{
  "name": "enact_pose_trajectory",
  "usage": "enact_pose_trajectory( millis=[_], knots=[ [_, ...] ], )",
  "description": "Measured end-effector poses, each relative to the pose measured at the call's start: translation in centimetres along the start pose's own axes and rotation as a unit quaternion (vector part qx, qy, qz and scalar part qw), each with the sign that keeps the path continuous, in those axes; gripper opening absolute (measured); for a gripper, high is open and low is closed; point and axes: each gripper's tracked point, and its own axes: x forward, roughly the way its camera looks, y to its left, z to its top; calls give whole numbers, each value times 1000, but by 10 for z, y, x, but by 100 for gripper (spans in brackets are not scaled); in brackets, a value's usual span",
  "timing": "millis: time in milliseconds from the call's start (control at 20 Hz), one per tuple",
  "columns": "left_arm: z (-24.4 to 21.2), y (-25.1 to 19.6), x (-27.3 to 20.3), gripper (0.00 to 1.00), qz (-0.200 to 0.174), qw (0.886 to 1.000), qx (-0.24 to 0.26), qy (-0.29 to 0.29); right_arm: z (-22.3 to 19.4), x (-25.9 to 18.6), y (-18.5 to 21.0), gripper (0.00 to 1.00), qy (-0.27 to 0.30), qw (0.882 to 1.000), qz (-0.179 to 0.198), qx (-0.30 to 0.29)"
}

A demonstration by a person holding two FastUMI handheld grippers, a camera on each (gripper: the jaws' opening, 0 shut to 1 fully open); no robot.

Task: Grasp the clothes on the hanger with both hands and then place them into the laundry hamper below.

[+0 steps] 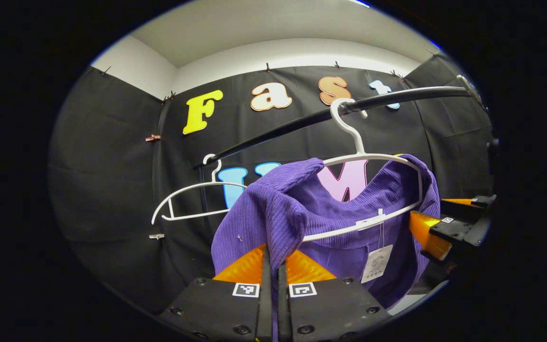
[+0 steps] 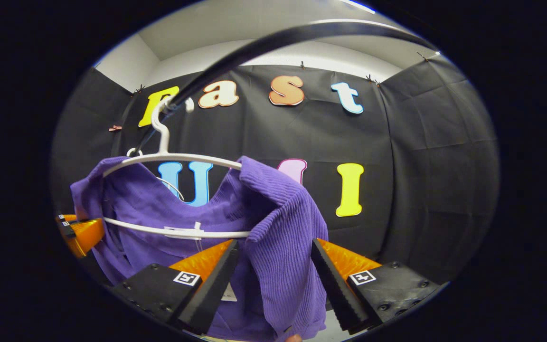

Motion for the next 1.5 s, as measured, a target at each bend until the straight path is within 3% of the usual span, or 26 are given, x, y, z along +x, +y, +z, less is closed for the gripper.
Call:
enact_pose_trajectory(
  millis=[50,100,200,300,350,500,550,650,850,1050,1150,1200,1300,1500],
  knots=[
    [2,-1,0,8,-2,1000,-2,-3,-5,8,0,88,4,1000,4,12],
    [2,-1,-1,8,-2,1000,-6,-5,-6,15,-2,84,6,1000,7,16],
    [3,-1,-4,6,-4,1000,-7,-3,-10,20,-9,52,15,1000,14,12],
    [4,-1,-4,6,-4,1000,-4,-1,-12,15,-10,20,29,998,41,45],
    [6,0,-3,5,-4,1000,-1,0,-13,17,-1,16,39,994,68,77],
    [7,7,2,5,0,1000,2,1,-19,15,8,16,68,979,121,150],
    [7,8,4,5,1,1000,-1,3,-20,15,2,16,74,976,121,164],
    [5,9,4,5,0,1000,-7,9,-19,13,3,5,82,968,136,197],
    [2,13,7,4,-3,1000,-8,28,-1,3,12,4,91,954,180,220],
    [8,14,4,5,-2,999,-23,38,23,-4,0,4,78,940,189,274],
    [18,19,4,5,5,999,-27,28,33,0,-10,4,65,945,179,267],
    [21,22,5,5,7,999,-28,28,35,2,-17,9,60,951,168,252],
    [21,27,12,6,7,999,-27,37,31,9,-38,4,55,967,133,210],
    [24,34,12,5,10,999,-18,38,23,18,-65,5,57,980,76,175]
  ],
)
